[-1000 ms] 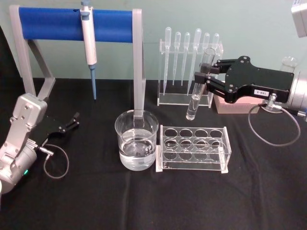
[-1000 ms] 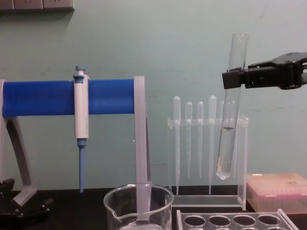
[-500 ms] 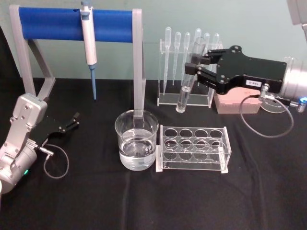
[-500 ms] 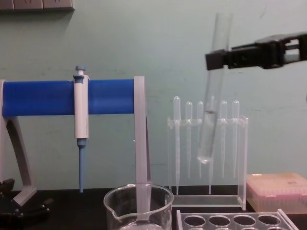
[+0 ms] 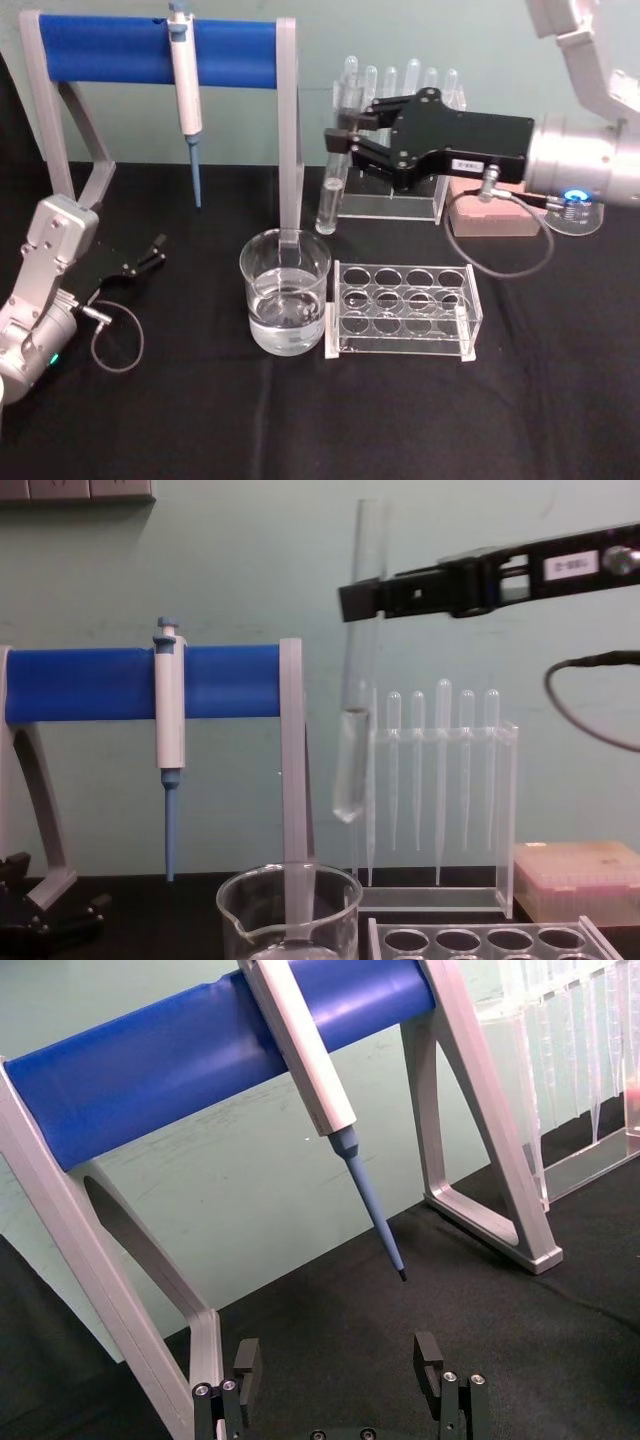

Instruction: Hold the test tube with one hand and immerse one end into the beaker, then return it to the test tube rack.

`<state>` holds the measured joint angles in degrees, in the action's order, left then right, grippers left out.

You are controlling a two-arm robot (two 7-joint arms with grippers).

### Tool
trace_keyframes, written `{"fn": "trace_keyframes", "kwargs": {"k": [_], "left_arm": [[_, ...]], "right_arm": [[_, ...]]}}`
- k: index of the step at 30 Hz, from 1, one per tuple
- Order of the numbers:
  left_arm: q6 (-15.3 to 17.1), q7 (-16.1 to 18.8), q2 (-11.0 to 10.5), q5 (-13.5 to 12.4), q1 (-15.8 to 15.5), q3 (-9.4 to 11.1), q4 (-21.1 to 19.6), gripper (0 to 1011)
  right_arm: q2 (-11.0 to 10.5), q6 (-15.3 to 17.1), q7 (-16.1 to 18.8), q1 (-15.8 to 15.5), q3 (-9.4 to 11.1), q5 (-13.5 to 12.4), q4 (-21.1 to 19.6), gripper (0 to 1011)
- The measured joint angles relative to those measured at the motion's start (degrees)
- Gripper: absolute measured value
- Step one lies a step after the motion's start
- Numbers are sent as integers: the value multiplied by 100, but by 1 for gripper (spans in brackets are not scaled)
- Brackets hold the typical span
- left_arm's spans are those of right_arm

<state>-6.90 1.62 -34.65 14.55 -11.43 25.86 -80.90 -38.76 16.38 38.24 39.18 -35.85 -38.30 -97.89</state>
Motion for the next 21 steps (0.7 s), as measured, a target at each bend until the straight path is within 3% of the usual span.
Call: {"fn": "trace_keyframes", "kwargs": {"k": [10, 21], "left_arm": [[0, 0, 0, 0, 0, 0, 0, 1000], [0, 0, 0, 0, 0, 0, 0, 1000]], "right_arm": [[288, -33, -3, 109, -365, 213, 314, 242], [533, -225, -17, -87, -571, 407, 713, 242]]}}
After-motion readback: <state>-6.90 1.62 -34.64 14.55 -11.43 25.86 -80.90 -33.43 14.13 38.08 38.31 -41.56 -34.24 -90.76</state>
